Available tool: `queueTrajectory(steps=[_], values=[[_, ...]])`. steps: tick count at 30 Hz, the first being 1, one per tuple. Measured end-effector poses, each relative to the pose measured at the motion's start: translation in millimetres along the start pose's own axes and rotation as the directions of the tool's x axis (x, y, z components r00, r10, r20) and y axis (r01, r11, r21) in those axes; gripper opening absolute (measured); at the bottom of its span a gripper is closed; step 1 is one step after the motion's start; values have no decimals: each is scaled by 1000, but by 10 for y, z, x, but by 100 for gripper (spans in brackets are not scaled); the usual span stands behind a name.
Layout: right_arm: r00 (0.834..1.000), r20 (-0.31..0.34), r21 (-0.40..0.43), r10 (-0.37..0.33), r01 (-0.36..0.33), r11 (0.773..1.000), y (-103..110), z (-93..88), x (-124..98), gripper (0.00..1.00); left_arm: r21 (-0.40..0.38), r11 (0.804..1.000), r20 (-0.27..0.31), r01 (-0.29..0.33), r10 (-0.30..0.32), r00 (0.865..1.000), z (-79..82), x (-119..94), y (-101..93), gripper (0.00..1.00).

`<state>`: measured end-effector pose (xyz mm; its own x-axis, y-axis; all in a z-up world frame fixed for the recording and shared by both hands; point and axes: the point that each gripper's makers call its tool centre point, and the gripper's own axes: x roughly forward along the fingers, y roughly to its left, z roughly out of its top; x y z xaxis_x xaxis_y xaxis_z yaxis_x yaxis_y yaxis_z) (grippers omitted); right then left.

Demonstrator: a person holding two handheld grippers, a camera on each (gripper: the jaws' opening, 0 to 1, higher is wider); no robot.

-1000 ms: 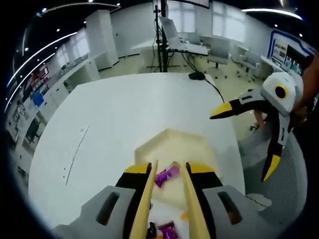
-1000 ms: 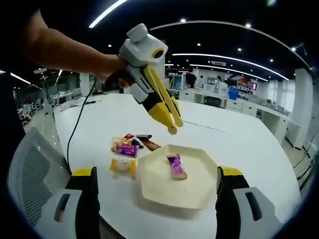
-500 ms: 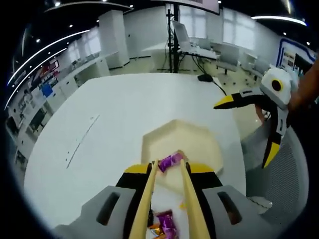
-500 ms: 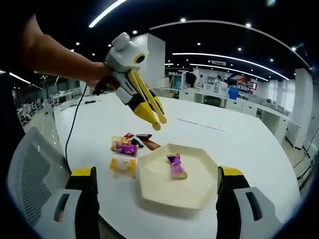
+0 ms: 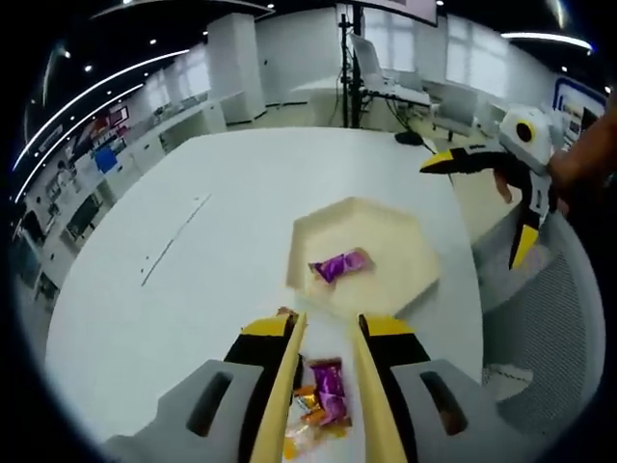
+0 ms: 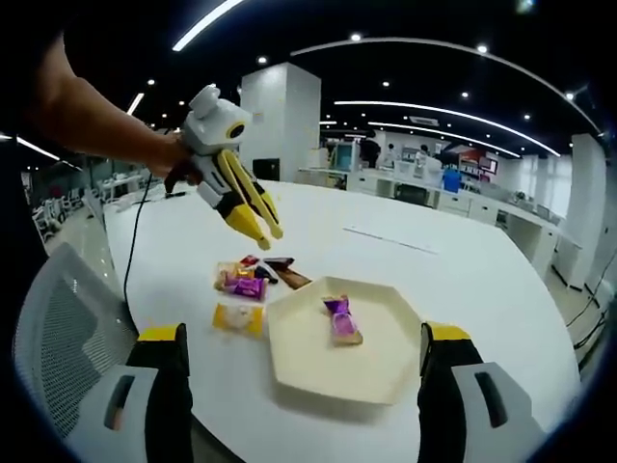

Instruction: Place the target food into the container with the food tongs after gripping and lifting it, then release it inside without dropping or visibly crushing the food.

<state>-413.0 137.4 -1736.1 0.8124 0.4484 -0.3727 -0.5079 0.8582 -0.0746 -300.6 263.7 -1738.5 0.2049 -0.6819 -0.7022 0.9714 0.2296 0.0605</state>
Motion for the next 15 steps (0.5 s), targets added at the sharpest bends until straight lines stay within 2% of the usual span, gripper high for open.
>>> queueTrajectory(steps=[9,15], values=[[1000,-4,-8,6,-6,1000,14,-7,4,98,-22,999,-28,-36,36,999,-291,-162,39,23],[1000,-10,-12,11,-11,1000,29,-16,8,98,-10,999,-50,-54,53,997,-442,-261,44,24]])
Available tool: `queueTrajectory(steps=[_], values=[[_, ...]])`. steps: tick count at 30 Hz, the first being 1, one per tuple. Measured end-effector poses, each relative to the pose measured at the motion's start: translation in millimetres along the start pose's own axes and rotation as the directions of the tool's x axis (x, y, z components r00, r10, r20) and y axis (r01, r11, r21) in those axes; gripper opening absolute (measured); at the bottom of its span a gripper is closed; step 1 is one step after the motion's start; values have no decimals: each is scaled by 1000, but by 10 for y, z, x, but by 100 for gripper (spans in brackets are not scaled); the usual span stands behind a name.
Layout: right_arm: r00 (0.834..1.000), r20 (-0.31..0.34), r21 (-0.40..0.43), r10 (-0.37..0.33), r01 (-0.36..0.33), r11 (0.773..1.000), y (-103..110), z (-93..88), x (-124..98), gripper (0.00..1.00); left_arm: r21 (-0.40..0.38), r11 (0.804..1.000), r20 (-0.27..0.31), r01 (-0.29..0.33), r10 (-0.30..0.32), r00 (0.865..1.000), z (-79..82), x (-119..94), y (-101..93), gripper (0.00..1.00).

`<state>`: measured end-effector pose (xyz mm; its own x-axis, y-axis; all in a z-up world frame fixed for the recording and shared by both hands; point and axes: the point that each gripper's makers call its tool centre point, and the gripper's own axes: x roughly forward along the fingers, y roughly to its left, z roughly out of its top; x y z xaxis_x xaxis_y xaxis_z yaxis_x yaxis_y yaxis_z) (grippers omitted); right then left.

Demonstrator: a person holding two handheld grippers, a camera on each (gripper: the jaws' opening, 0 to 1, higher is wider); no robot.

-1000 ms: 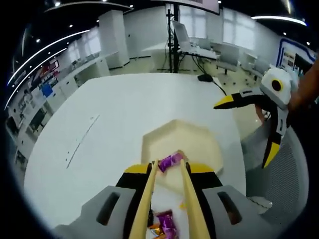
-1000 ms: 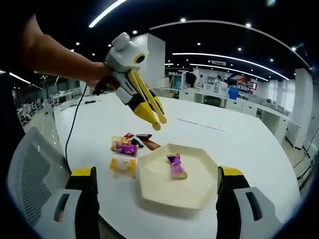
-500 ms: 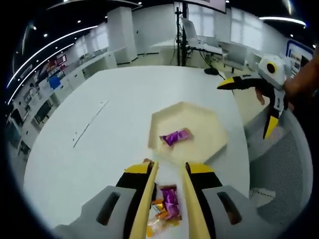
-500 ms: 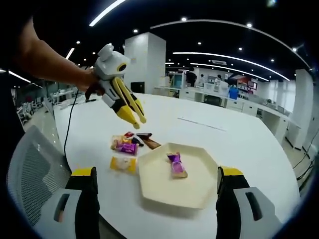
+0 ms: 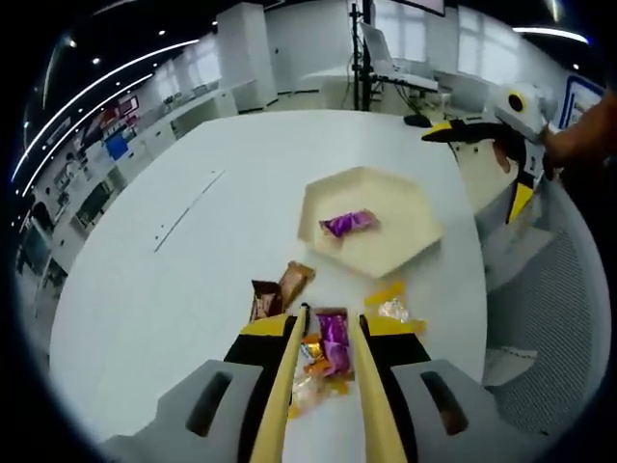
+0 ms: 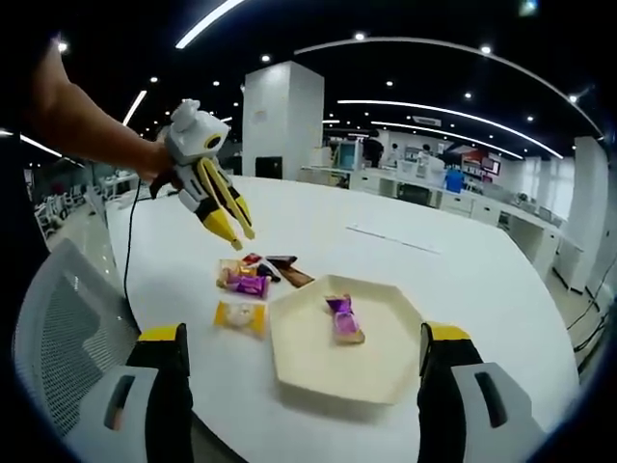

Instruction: Place the target food into the container with the food tongs after gripping and lifting it, then release it inside without dropping or visibly crushing the food.

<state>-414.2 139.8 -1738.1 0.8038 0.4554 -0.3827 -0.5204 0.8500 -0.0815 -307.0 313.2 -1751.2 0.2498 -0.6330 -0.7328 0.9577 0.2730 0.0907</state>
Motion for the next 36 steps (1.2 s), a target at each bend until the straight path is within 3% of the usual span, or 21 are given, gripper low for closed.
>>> queueTrajectory(steps=[13,18,20,23,29,31,36], values=[[1000,-6,-15,28,-28,999,61,-11,14,99,22,1000,-5,-15,15,1000,-76,-18,-21,23],[999,-2,-19,36,-36,999,78,-9,11,100,9,1000,-23,-15,15,1000,-170,56,-16,24],[996,84,-71,36,-30,997,77,138,1,100,12,1000,-33,-18,18,999,-197,98,-33,24],[997,57,-58,53,-50,997,116,81,8,100,5,1000,-39,-25,25,999,-215,156,-36,24],[995,76,-67,67,-62,996,136,115,11,100,15,1000,-68,-24,25,997,-315,321,-87,23],[992,57,-10,116,-116,993,223,59,32,99,1,1000,-75,-19,19,997,-344,372,-100,23],[994,47,-35,96,-95,995,184,52,31,100,-14,1000,-100,-21,19,995,-407,493,-125,23]])
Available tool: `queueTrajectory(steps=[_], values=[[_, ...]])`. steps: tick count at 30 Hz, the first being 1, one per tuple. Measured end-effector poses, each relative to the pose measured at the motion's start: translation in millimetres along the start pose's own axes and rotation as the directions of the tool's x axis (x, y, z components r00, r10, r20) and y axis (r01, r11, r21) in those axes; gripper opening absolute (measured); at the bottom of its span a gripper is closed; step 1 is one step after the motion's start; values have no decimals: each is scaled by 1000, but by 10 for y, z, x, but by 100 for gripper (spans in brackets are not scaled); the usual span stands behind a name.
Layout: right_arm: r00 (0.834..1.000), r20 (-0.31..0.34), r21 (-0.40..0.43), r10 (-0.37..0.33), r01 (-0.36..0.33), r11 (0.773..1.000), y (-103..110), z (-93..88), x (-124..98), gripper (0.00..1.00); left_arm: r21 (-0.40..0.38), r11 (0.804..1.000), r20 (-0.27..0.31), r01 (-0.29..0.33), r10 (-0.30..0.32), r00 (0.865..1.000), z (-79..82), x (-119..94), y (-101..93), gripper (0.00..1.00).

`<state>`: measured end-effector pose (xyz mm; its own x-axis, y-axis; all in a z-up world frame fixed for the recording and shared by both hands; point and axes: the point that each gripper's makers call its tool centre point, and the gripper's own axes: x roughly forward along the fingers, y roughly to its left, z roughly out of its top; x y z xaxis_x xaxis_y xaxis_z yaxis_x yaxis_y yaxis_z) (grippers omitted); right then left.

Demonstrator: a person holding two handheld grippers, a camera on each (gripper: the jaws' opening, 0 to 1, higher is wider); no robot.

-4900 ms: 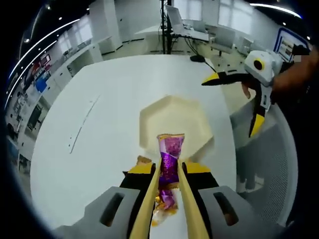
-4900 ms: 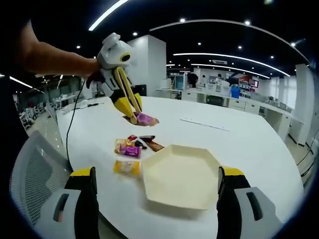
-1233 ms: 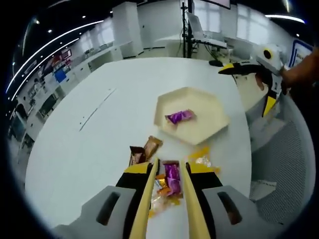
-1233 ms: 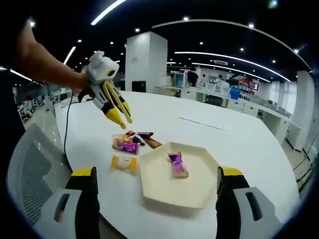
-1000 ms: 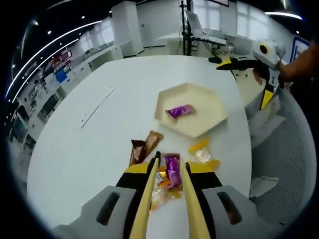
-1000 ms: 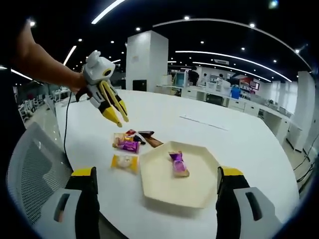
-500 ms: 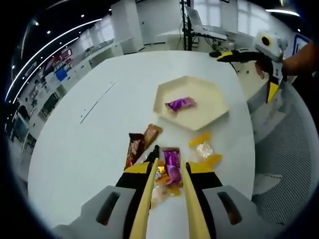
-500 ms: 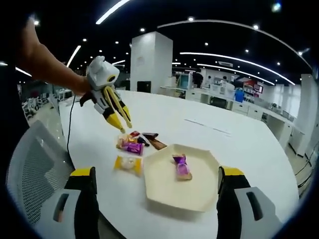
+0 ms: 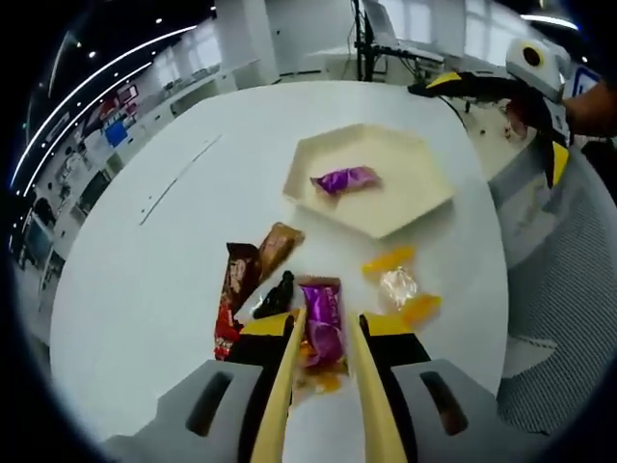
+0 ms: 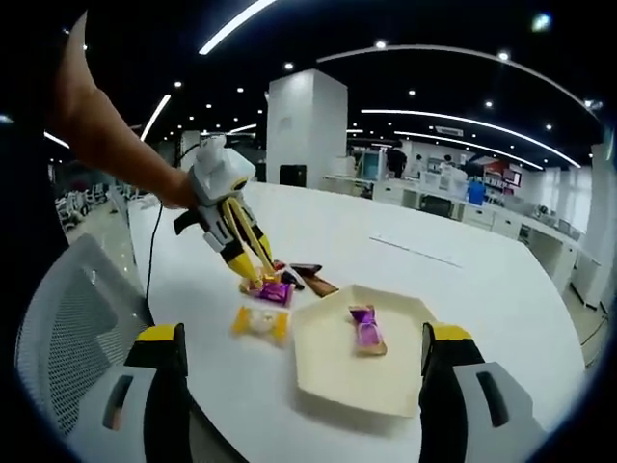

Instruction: Place the target food into the container with the food tongs after gripping and lifting it, then release it inside without dropping or visibly crushing the food.

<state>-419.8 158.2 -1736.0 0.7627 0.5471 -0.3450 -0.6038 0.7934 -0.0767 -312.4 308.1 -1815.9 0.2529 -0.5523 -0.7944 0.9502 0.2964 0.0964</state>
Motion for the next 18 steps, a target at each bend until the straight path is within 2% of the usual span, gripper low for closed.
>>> queueTrajectory(steps=[6,18], values=[[1000,2,0,-14,14,1000,-30,4,-10,100,-30,999,-12,-23,22,1000,-17,104,57,24],[1000,-8,16,-18,18,1000,-45,-18,-9,99,-19,1000,-53,-10,9,999,-113,196,-33,22]])
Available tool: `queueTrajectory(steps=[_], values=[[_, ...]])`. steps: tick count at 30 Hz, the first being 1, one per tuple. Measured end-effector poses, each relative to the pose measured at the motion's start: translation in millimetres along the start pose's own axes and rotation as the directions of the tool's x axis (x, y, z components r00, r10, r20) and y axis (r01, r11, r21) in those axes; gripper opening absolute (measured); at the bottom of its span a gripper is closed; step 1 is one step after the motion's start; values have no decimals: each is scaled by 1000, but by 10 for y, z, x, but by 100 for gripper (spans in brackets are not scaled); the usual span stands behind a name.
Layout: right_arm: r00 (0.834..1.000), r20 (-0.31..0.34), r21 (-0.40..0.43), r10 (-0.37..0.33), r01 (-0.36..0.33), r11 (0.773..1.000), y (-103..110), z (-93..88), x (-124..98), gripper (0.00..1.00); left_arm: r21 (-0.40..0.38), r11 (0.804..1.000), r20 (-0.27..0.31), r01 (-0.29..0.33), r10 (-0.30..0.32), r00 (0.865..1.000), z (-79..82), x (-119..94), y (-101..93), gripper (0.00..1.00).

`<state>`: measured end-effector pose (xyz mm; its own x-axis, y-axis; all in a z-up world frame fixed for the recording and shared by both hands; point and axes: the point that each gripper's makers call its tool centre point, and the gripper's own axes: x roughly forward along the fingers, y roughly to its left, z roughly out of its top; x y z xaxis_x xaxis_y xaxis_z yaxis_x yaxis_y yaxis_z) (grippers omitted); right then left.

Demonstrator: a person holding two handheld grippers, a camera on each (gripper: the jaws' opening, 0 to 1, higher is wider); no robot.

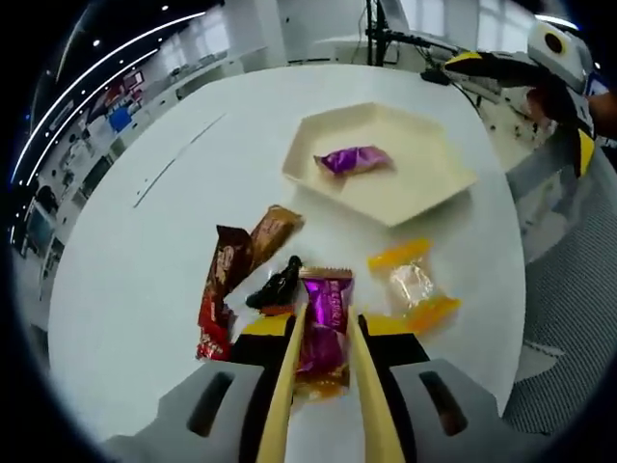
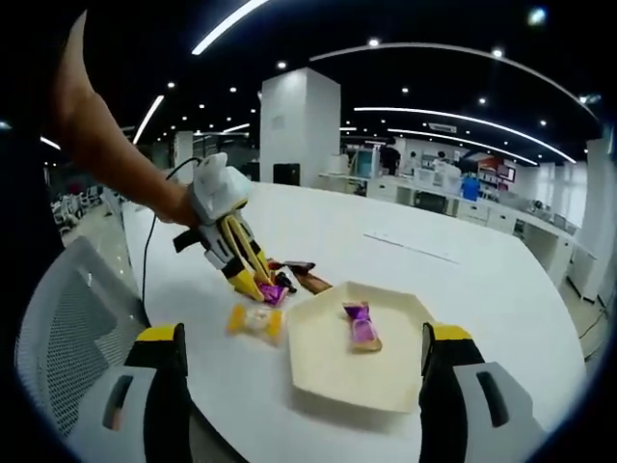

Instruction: Place the target food into the container with the food tongs after gripping and lifting it, then release it inside without dropping or visibly crushing the food.

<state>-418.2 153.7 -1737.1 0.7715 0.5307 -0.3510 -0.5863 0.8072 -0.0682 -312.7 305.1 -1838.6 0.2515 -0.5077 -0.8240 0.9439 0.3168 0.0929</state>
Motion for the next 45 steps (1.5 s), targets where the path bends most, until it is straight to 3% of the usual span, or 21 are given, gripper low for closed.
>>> queueTrajectory(steps=[14,20,30,37,45], values=[[1000,-1,0,-2,2,1000,-1,0,3,99,-8,1000,15,17,-17,1000,0,-31,-37,18],[1000,0,13,-3,3,1000,-9,3,3,99,-45,998,65,44,-41,997,90,-137,-60,18],[1000,-6,11,-1,1,1000,0,-4,8,99,-105,993,117,54,-42,992,205,-359,56,19],[1000,-17,21,2,-1,1000,5,-27,12,99,-101,993,137,61,-47,989,298,-537,100,19],[1000,-28,26,8,-7,1000,23,-37,16,99,-96,994,136,42,-29,990,328,-738,325,19]])
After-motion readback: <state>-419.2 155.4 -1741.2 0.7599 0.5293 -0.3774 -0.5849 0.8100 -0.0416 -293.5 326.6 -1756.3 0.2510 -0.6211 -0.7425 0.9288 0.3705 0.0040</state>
